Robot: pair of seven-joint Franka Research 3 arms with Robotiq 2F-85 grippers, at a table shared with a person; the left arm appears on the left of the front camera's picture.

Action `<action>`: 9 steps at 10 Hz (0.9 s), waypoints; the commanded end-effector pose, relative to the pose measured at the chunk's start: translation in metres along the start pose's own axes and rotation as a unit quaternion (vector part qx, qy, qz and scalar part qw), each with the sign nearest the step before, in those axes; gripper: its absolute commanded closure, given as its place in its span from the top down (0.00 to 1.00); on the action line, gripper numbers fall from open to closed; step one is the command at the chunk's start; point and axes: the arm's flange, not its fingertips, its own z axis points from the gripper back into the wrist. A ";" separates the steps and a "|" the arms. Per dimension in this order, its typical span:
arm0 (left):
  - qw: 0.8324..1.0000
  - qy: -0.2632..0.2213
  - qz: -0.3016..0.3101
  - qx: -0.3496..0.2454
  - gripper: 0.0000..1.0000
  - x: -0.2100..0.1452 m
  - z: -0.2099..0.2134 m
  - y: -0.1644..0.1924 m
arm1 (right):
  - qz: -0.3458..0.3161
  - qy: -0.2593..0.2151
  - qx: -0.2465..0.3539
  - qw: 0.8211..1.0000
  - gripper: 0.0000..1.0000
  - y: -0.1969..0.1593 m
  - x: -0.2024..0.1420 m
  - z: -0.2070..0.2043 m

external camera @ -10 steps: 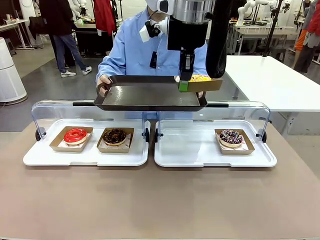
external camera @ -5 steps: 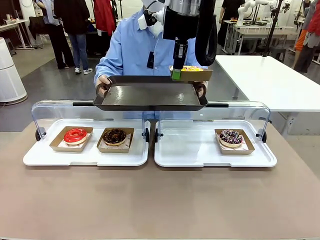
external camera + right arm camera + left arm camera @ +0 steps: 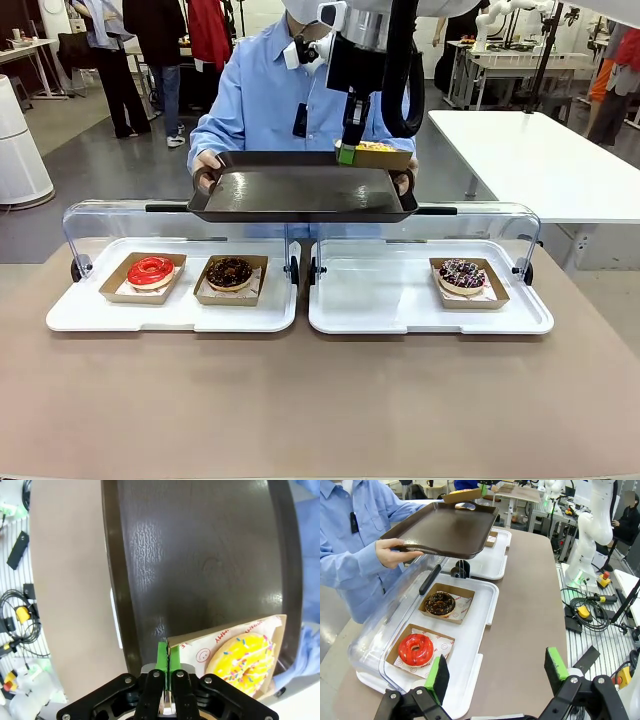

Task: Provide the desired donut to the person.
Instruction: Place the picked Paper togo box onto the Handle tray extended by the person.

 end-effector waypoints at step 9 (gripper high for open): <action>1.000 -0.013 -0.012 0.001 1.00 0.000 0.000 -0.001 | 0.007 -0.024 0.060 0.998 0.02 -0.017 -0.004 -0.049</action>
